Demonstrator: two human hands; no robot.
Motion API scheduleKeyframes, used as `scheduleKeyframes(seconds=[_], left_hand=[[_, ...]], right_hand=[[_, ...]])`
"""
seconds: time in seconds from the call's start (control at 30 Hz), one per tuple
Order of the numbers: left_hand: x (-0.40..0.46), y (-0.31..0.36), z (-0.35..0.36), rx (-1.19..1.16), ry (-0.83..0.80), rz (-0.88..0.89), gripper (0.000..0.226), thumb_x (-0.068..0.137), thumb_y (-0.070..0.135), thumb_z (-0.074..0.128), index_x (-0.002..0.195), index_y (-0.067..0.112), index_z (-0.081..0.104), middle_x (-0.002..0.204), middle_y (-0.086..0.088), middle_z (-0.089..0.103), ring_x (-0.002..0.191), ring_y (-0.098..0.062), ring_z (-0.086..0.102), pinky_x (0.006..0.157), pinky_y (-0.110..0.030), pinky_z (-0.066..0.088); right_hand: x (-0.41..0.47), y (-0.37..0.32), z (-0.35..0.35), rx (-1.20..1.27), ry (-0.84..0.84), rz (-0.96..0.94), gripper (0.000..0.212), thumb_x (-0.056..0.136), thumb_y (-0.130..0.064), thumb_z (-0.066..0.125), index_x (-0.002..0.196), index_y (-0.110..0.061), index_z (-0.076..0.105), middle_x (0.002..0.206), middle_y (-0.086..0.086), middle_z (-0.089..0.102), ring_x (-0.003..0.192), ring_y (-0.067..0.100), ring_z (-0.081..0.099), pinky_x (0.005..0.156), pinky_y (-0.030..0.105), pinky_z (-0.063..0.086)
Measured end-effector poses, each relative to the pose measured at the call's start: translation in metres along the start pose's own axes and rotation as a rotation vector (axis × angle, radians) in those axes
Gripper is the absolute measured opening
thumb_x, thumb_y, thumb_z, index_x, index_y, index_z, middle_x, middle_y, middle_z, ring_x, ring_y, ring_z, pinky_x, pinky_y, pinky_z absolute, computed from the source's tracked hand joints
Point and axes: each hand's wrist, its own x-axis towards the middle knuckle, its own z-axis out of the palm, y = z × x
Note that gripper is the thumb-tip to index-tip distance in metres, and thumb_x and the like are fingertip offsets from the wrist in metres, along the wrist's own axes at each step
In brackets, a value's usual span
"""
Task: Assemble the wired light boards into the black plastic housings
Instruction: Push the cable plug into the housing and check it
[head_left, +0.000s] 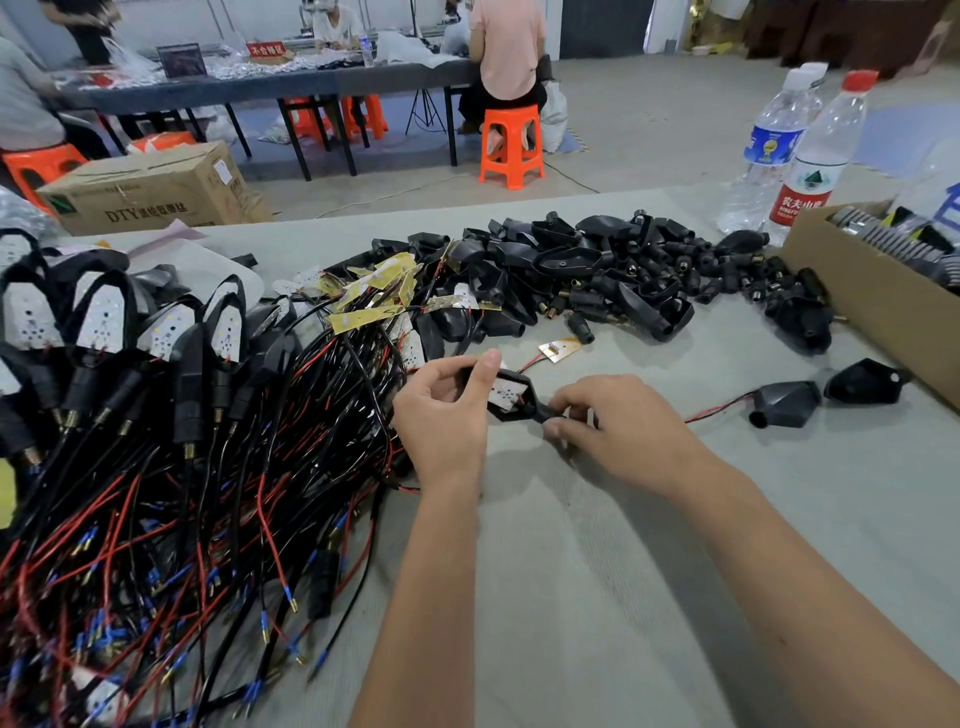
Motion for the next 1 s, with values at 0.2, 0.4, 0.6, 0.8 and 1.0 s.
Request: scheduleKeyframes(seconds=[0.2,0.4,0.6,0.8,1.0], left_hand=[[-0.001,0.004,-0.003,-0.144,-0.116,-0.144,0.014,0.091,0.009,0.076,0.086,0.021,0.080,0.087,-0.017,0.078,0.079,-0.028,0.071,0.077,-0.053,0.060],[0.000,0.010,-0.003,-0.167,-0.137,-0.171,0.014,0.089,0.007,0.077,0.084,0.019,0.080,0.085,-0.011,0.079,0.076,-0.020,0.075,0.066,-0.036,0.063],[-0.007,0.026,0.008,-0.243,-0.199,-0.404,0.044,0.104,0.050,0.050,0.110,0.009,0.067,0.101,-0.014,0.078,0.086,-0.027,0.077,0.075,-0.035,0.063],[-0.006,0.067,-0.043,0.076,-0.587,-0.332,0.035,0.109,0.040,0.045,0.106,0.012,0.066,0.080,-0.007,0.077,0.056,-0.022,0.069,0.051,-0.025,0.053],[0.017,0.098,-0.133,0.317,-0.190,-0.089,0.030,0.104,0.041,0.055,0.087,0.021,0.071,0.082,0.000,0.072,0.063,-0.004,0.058,0.053,-0.023,0.050]], right_hand=[[-0.007,0.001,-0.002,0.206,0.002,-0.025,0.012,0.094,-0.034,0.071,0.087,-0.028,0.077,0.076,-0.007,0.069,0.071,0.008,0.059,0.069,0.036,0.050],[-0.006,-0.006,-0.011,0.275,-0.185,-0.038,0.030,0.096,-0.033,0.069,0.080,-0.008,0.070,0.060,-0.004,0.052,0.053,0.006,0.041,0.054,0.020,0.033],[0.013,-0.026,-0.023,0.698,-0.035,0.085,0.034,0.099,-0.026,0.068,0.085,0.004,0.068,0.055,-0.001,0.048,0.045,0.011,0.041,0.042,0.021,0.033],[0.076,-0.100,-0.044,1.105,0.190,0.108,0.037,0.102,-0.024,0.066,0.099,0.013,0.067,0.061,0.001,0.052,0.044,0.009,0.044,0.038,0.021,0.032],[0.115,-0.202,-0.009,1.420,-0.024,0.156,0.023,0.103,-0.017,0.063,0.085,-0.004,0.060,0.067,0.008,0.055,0.046,0.011,0.047,0.039,0.019,0.037]])
